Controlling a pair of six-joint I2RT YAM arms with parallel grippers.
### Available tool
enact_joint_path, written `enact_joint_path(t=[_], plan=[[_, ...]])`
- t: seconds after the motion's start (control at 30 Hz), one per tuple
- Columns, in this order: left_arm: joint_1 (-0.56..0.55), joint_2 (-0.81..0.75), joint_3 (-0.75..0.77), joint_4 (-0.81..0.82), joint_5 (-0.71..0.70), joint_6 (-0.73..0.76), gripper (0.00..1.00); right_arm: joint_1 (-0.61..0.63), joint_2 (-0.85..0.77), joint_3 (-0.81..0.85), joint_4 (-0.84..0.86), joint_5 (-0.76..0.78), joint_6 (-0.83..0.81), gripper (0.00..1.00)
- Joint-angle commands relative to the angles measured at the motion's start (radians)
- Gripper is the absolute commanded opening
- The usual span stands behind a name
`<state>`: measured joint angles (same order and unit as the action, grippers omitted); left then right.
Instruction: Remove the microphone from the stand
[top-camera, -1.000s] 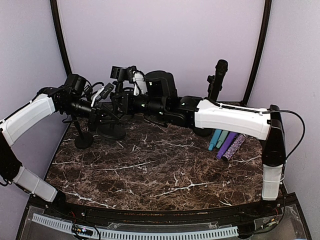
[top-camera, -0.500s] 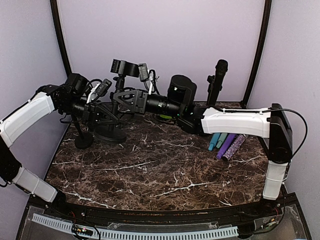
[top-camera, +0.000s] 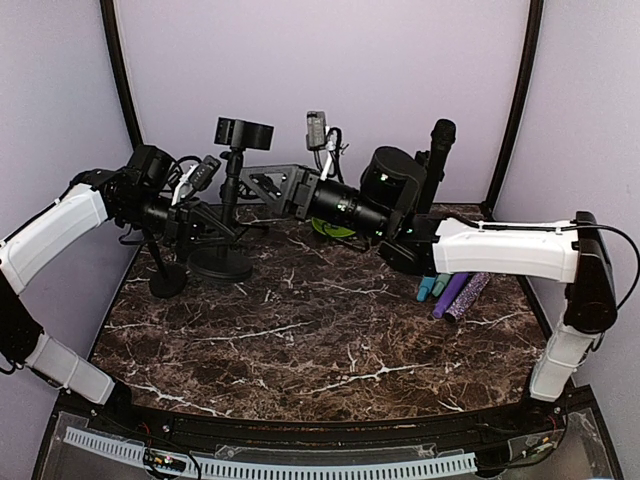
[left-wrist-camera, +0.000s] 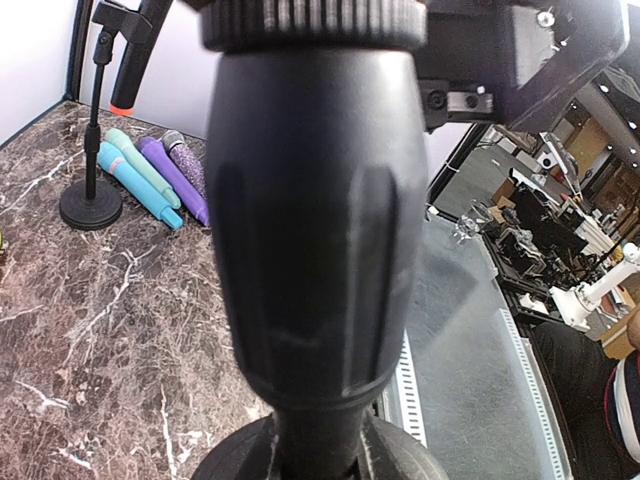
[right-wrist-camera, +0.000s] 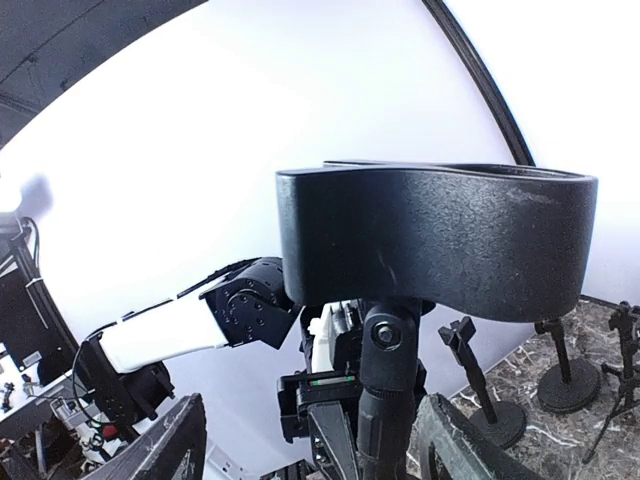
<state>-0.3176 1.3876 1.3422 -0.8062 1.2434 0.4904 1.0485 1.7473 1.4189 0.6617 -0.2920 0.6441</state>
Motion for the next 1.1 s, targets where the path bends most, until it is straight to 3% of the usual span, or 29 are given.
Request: enact_joint_path(t=[0.0, 0.33, 0.6, 0.87, 0.97, 1.07], plan=[[0.006, -0.018, 0.02, 0.047, 0.022, 0.004, 0.0, 0.043, -0.025, 0.002, -0.061, 0.158, -0.118, 0.73], [0.006, -0.023, 0.016, 0.04, 0.007, 0.016, 0.0, 0.104, 0.093, 0.204, -0.29, 0.258, -0.248, 0.65], [0.006, -0.023, 0.026, 0.026, 0.007, 0.034, 0.0, 0.116, 0.144, 0.289, -0.365, 0.303, -0.287, 0.35], [0.006, -0.024, 0.029, 0.008, 0.0, 0.059, 0.0, 0.117, 0.189, 0.339, -0.459, 0.357, -0.287, 0.4], [0.006, -0.022, 0.025, 0.01, -0.001, 0.058, 0.0, 0.117, 0.182, 0.331, -0.442, 0.363, -0.284, 0.29], [0.006, -0.025, 0.022, 0.01, -0.009, 0.06, 0.0, 0.117, 0.16, 0.294, -0.403, 0.387, -0.291, 0.1]])
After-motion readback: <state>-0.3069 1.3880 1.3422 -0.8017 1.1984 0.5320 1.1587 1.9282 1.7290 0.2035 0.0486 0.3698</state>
